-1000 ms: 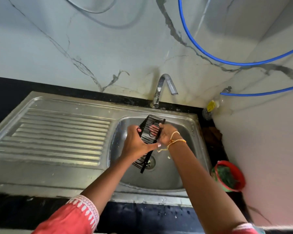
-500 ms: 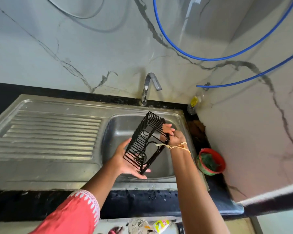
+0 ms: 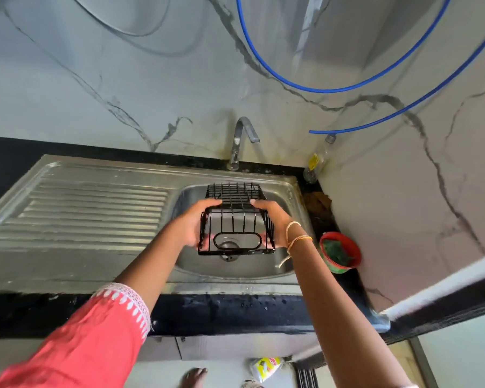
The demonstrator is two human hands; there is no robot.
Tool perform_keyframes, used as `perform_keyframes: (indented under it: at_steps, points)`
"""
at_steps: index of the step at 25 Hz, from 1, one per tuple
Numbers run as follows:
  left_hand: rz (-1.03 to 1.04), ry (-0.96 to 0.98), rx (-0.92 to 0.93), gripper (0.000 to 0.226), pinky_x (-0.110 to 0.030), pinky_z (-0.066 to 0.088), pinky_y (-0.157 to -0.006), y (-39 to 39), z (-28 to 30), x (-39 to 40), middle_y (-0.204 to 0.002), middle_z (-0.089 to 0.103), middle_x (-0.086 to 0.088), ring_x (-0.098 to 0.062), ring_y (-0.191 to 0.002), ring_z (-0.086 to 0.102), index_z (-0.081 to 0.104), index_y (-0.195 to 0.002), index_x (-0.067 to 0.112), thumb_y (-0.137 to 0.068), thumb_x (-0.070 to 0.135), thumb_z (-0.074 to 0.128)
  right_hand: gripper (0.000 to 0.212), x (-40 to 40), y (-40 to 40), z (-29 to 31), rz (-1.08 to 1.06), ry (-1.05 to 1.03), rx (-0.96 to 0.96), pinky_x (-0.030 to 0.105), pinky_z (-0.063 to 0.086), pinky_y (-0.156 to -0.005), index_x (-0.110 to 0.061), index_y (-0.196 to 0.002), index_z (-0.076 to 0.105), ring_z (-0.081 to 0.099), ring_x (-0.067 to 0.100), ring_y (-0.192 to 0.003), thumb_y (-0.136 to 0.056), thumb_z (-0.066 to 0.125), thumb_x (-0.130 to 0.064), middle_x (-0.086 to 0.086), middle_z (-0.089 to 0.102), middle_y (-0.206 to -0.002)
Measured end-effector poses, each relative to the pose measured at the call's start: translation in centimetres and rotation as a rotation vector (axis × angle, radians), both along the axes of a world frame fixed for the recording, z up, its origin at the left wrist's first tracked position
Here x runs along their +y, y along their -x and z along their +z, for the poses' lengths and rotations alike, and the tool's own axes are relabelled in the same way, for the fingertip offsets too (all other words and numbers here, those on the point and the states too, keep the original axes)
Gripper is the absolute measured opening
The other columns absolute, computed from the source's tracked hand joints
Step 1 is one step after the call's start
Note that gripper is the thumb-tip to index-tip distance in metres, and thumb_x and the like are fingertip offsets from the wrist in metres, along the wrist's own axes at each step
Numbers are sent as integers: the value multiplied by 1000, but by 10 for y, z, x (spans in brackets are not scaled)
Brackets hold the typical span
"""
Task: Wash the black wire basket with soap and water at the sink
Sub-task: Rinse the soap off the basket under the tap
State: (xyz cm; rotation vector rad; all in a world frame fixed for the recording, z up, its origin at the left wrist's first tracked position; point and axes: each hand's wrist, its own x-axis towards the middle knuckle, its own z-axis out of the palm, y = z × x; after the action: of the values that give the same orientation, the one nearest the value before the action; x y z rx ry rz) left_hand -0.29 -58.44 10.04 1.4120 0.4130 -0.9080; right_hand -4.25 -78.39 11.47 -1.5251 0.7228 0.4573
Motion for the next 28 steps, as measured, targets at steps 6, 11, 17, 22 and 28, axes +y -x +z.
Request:
perform_keyframes:
  at_steps: [6, 11, 17, 22, 28]
  points:
    - [86, -163, -140, 86, -22, 32, -46, 6, -2, 11, -84, 51, -6, -14, -61, 42, 53, -118, 22, -49, 68, 73, 70, 20, 12, -23, -135, -30, -120, 23, 44, -60, -20, -119, 56, 53, 20, -64, -59, 68, -54, 5, 57, -82]
    - [107, -123, -119, 88, -29, 48, -57, 19, -13, 37, -106, 61, -15, -23, -80, 57, 49, -123, 21, -52, 66, 72, 55, 43, 15, -32, -90, 22, -163, 34, 53, -75, -16, -119, 54, 59, 24, -88, -77, 66, -50, 8, 57, -117]
    - [211, -96, -357, 41, -27, 45, -66, 24, 5, 100, -88, 57, -5, -18, -74, 54, 59, -101, 21, -71, 48, 67, 83, 118, -8, -32, -89, -99, -220, 35, 51, -71, -13, -135, 44, 60, 32, -96, -68, 65, -57, 12, 54, -126]
    - [243, -181, -441, 76, -36, 40, -95, 18, 2, 183, -132, 50, 3, -21, -123, 45, 52, -130, 27, -61, 55, 65, 69, 210, -26, -40, -47, -153, -305, 41, 36, -104, -9, -145, 33, 42, 30, -129, -89, 57, -42, 10, 42, -145]
    - [203, -138, -369, 40, -29, 31, -102, -9, -9, 273, -151, 33, -1, -15, -125, 41, 53, -118, 28, -83, 46, 58, 61, 305, -45, -46, -40, -78, -345, 42, 26, -115, -6, -147, 28, 32, 30, -139, -95, 51, -28, 12, 33, -152]
